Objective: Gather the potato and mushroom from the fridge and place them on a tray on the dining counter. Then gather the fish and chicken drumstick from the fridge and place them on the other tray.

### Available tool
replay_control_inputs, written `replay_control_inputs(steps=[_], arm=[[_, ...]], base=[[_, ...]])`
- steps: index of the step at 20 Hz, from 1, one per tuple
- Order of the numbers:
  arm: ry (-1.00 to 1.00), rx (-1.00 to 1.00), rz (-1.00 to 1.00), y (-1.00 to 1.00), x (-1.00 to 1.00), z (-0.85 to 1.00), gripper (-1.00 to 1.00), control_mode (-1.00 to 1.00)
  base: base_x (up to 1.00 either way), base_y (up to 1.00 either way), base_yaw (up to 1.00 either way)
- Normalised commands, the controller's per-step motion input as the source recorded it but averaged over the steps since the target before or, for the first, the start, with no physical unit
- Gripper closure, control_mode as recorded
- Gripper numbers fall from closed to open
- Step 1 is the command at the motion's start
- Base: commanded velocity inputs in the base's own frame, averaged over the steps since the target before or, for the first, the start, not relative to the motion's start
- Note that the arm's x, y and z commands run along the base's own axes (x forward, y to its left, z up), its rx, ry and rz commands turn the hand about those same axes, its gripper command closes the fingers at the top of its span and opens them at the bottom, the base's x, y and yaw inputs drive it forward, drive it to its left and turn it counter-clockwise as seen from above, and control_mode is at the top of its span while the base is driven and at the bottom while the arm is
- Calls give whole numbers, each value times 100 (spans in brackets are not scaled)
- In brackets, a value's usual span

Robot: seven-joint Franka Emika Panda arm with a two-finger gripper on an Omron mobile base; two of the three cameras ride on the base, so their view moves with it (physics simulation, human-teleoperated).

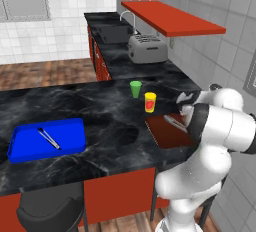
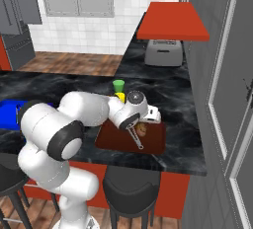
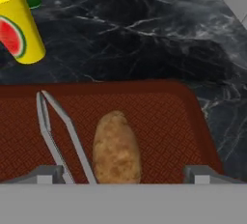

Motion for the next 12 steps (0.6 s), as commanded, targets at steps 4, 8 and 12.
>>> replay_control_inputs(steps=[4,8,12], arm=[[-7,-4,0,10,-28,77,-100,-100],[-4,-4,0,17,-54,66,-100,-100],[-3,-3,0,35,-74,45,-100,-100]], base=[[0,0,0],[0,0,0],[0,0,0]])
